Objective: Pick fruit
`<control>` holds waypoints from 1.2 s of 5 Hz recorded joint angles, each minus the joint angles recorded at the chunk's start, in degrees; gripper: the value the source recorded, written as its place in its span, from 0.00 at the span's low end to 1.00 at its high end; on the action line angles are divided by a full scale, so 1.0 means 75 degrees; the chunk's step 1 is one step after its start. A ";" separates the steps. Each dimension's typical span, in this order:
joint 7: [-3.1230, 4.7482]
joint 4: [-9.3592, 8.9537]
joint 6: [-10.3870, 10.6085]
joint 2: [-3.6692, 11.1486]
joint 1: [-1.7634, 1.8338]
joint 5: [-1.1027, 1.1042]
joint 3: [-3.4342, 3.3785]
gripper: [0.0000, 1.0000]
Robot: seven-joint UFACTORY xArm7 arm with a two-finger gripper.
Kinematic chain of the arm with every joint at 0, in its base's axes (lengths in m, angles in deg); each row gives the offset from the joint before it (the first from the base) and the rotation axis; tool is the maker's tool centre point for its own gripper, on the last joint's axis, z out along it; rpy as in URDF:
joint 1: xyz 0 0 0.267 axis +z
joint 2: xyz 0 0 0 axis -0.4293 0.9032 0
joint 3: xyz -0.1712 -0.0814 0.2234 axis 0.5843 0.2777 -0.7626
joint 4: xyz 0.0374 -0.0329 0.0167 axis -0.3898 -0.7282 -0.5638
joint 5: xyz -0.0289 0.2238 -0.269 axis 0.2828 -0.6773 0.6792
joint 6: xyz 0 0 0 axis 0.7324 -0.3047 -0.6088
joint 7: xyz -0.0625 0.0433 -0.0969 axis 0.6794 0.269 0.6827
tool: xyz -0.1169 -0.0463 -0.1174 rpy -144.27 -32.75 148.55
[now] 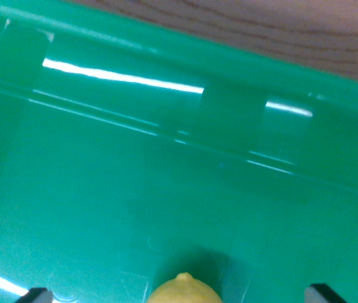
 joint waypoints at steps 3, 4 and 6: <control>0.0159 -0.0502 0.0602 0.0192 -0.0022 0.0010 0.0009 0.00; 0.0159 -0.0502 0.0602 0.0192 -0.0022 0.0010 0.0009 0.00; 0.0230 -0.0725 0.0868 0.0277 -0.0032 0.0015 0.0014 0.00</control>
